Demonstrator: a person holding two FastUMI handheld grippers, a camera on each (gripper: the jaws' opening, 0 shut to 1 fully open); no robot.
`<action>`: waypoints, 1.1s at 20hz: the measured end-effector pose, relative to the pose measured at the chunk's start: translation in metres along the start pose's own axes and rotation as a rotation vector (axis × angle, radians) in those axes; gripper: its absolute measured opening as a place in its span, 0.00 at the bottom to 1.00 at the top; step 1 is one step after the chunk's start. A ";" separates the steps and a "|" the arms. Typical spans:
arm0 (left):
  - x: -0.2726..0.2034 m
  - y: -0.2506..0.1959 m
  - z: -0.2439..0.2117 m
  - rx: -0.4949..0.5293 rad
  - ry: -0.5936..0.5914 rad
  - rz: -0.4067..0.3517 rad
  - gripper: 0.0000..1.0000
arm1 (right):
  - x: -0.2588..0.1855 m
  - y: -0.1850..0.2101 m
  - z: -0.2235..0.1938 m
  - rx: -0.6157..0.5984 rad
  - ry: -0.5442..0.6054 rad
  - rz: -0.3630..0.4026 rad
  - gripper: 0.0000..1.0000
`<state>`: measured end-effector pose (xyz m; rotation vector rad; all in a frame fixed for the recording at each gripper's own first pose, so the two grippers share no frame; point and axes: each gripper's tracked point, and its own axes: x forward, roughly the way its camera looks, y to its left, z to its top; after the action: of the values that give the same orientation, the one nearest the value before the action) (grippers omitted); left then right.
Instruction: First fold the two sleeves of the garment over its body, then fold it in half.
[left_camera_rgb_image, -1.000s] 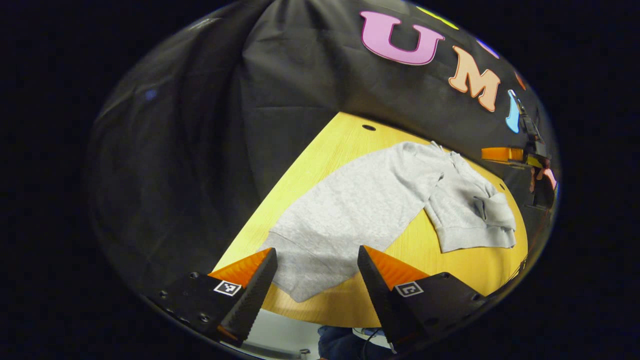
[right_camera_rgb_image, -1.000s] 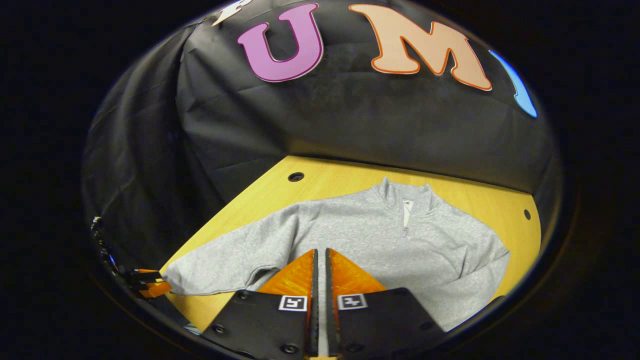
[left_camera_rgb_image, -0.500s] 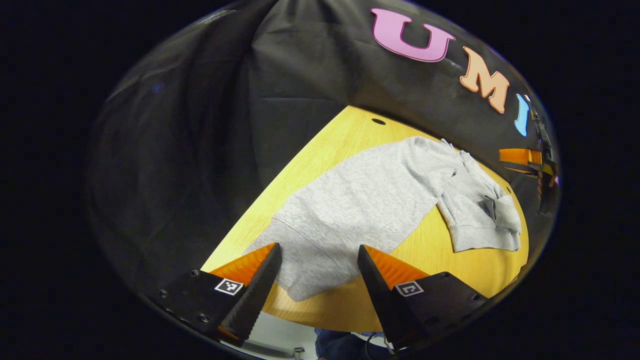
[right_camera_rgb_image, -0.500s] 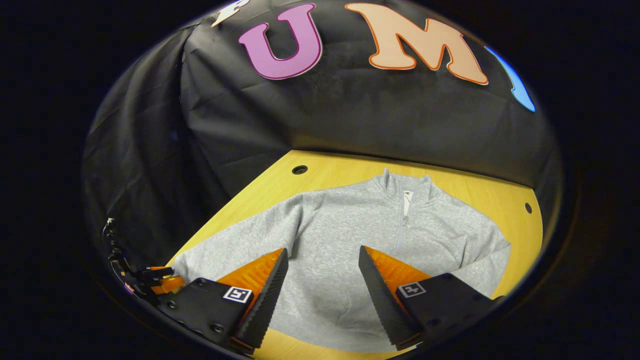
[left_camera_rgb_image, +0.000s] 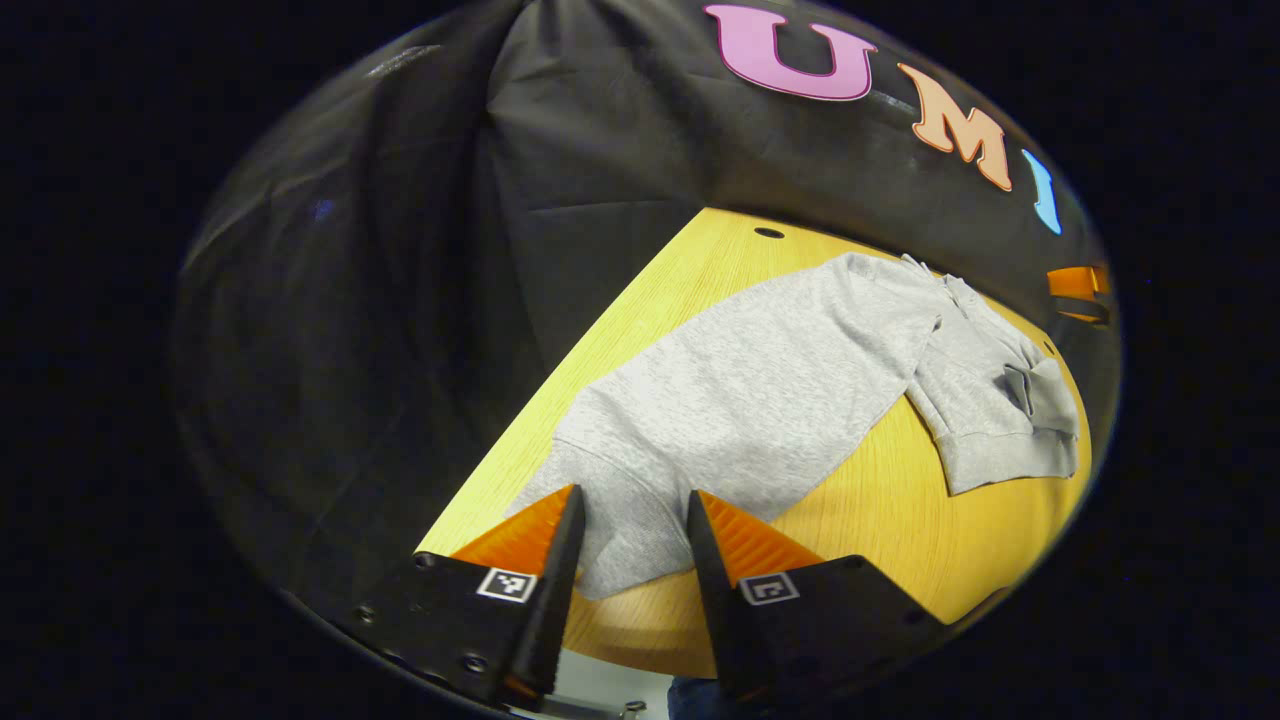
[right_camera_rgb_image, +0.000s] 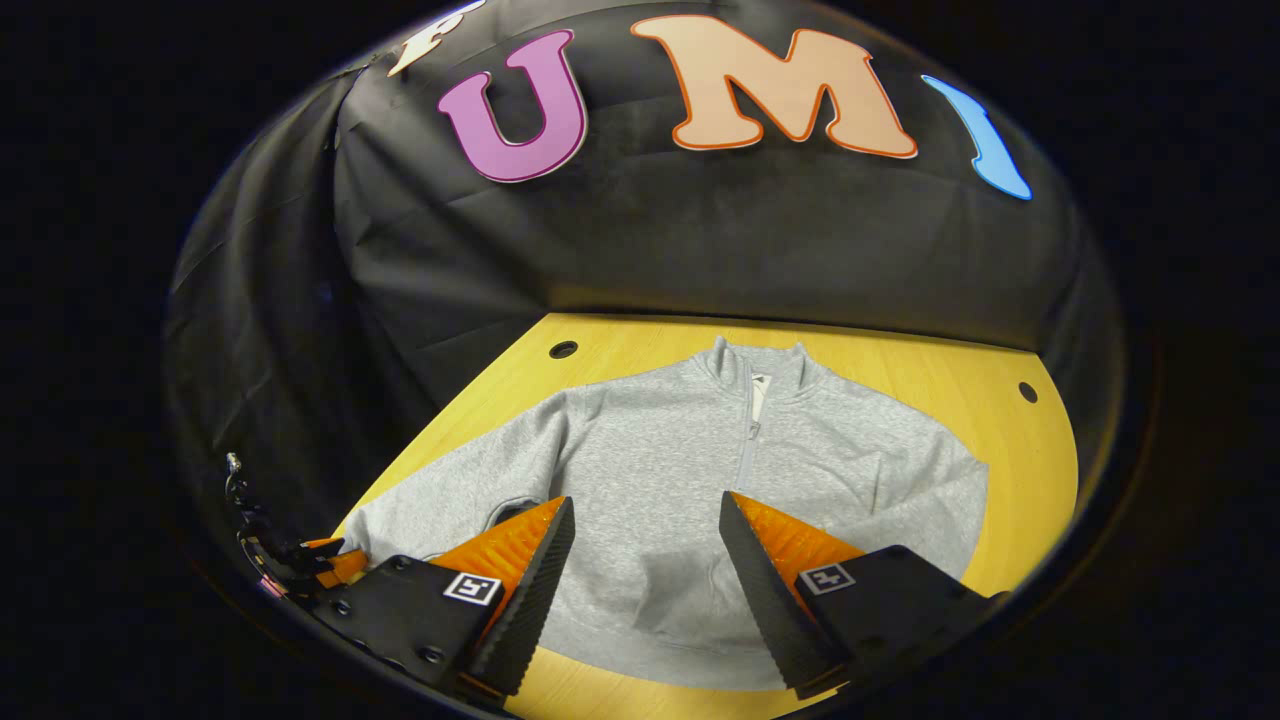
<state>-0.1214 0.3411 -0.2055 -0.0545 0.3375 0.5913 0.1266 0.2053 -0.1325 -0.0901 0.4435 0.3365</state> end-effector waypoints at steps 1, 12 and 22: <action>0.003 -0.001 0.000 -0.005 0.005 0.005 0.50 | -0.004 -0.004 0.000 0.003 -0.004 -0.007 0.92; 0.005 -0.033 0.013 -0.120 0.113 -0.030 0.00 | -0.050 -0.062 0.000 0.068 -0.057 -0.092 0.92; -0.012 -0.156 0.102 -0.115 -0.004 -0.217 0.00 | -0.105 -0.149 -0.021 0.120 -0.055 -0.163 0.92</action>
<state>-0.0141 0.2197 -0.1125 -0.1983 0.2887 0.3953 0.0790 0.0298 -0.1037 -0.0002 0.3978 0.1514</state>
